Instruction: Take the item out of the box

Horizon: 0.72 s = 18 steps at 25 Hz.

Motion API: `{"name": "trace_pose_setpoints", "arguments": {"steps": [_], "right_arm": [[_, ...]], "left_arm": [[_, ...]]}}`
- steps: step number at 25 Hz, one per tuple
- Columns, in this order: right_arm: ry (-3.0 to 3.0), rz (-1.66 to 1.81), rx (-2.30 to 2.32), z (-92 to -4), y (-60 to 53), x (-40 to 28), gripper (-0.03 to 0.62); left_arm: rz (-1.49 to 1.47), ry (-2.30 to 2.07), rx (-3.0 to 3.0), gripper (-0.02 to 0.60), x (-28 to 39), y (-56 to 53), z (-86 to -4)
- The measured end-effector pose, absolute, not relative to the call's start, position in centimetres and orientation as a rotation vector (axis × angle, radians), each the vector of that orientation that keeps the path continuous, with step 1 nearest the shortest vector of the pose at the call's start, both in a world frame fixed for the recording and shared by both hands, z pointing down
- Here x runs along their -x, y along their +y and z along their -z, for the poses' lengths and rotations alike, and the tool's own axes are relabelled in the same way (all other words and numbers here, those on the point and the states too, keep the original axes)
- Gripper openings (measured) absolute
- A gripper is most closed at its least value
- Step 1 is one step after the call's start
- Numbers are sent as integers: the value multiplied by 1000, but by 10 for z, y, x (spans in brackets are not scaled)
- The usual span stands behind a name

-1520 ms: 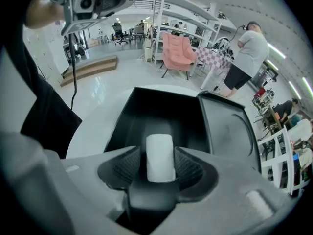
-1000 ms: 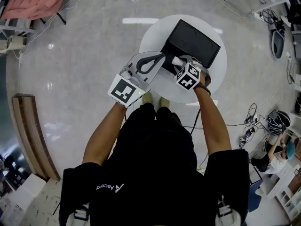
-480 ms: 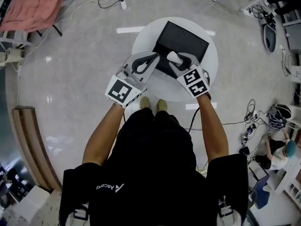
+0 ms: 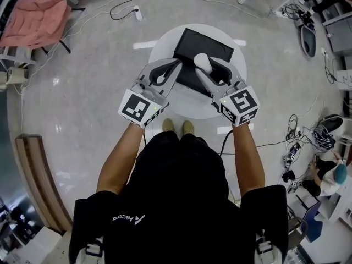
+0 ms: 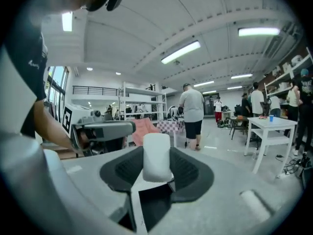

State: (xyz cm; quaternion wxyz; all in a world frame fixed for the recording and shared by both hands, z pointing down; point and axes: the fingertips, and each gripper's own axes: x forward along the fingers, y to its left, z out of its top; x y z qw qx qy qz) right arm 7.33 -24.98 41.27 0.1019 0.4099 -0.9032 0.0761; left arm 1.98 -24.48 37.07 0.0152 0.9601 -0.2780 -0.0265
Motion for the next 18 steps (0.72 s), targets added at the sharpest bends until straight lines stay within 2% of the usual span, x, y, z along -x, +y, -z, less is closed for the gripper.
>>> {"name": "trace_pose_setpoints", "arguments": {"steps": [10,18], "right_arm": [[-2951,-84,-1309,-327,-208,-72,169],[-3054,-22,-1340,-299,-182,-70,169]], "left_arm": [[199,-837,-3028,-2,-28,-220,-316],[266,-852,-3038,-2,-22,-205,-289]]}}
